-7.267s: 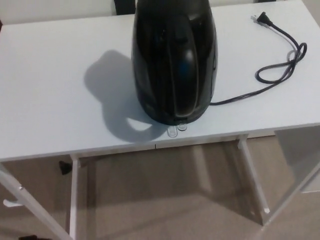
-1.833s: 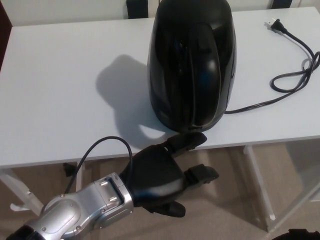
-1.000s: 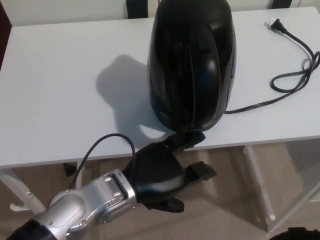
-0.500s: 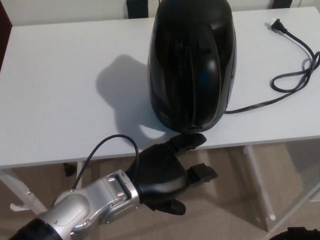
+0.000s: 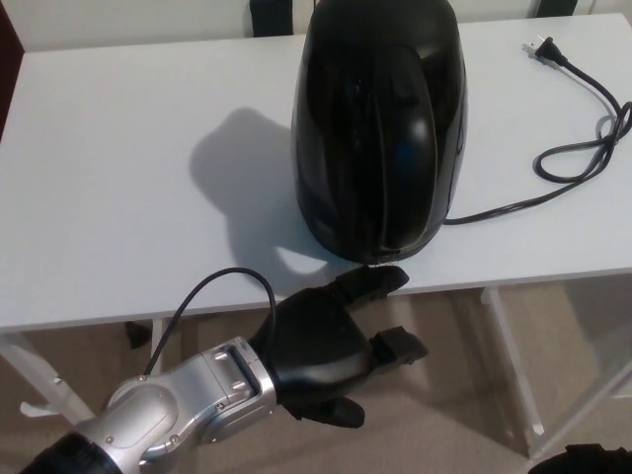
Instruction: The robot walk towards a table in front and click the button on the base of the boilling pot using its left middle finger
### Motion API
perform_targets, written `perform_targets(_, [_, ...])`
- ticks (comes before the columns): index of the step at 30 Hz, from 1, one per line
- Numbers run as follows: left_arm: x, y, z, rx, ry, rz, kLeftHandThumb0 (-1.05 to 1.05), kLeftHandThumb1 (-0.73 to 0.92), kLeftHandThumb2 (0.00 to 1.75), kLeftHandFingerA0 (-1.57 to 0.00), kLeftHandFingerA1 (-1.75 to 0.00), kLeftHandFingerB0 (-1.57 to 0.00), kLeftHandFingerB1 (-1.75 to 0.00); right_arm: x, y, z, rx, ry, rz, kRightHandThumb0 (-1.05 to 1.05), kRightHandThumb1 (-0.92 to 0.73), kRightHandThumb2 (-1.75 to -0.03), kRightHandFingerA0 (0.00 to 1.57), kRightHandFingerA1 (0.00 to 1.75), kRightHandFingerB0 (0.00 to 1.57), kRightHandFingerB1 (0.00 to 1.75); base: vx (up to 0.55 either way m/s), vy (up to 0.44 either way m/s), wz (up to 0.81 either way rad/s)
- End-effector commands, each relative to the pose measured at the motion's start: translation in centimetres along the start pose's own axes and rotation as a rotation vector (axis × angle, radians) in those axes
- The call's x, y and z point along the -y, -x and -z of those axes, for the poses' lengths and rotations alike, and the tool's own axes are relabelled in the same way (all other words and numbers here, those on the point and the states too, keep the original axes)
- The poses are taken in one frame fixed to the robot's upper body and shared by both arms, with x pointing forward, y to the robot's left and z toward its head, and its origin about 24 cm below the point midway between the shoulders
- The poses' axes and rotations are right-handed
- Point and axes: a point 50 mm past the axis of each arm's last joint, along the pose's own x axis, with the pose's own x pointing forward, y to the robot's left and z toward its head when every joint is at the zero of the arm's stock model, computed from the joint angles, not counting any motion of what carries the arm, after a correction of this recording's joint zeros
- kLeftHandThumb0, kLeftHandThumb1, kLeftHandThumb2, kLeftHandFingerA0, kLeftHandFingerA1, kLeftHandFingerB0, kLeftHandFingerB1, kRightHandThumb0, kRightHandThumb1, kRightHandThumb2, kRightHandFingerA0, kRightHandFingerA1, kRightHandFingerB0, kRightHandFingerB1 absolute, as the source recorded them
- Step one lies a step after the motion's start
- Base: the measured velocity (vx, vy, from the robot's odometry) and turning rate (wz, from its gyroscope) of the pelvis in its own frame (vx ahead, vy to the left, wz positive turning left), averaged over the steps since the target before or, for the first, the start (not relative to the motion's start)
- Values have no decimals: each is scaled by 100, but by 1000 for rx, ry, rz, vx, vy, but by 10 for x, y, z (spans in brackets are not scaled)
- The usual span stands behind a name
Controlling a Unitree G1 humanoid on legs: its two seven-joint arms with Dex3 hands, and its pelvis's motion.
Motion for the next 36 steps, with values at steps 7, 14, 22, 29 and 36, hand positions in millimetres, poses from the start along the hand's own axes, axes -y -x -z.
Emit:
perform_targets(7, [14,4,3,-33,29,91,-78,86,67,-26,-29,-16,-28,3,2,1,-3,12,-4,-46,-49,-56,82,47,67,45,0,0,0])
perform_targets(14, [18,5,1,-34,50,122,-80,69,96,-17,-41,-12,-40,3,3,1,-13,9,-9,-46,-50,-56,80,47,67,45,0,0,0])
perform_targets(22, [8,5,-3,-6,9,56,-79,85,68,-26,-30,-15,-28,4,3,0,3,3,-9,-46,-49,-56,79,48,66,45,0,0,0])
perform_targets(29, [-6,18,-31,96,42,-53,-79,68,96,-20,-42,-15,-41,2,4,3,3,-10,-23,-52,-40,-76,71,58,60,56,0,0,0])
perform_targets(36, [18,52,-61,179,134,-7,-77,83,66,-30,-31,-25,-29,-1,5,8,-1,-35,-29,-54,-47,-56,81,48,69,46,0,0,0])
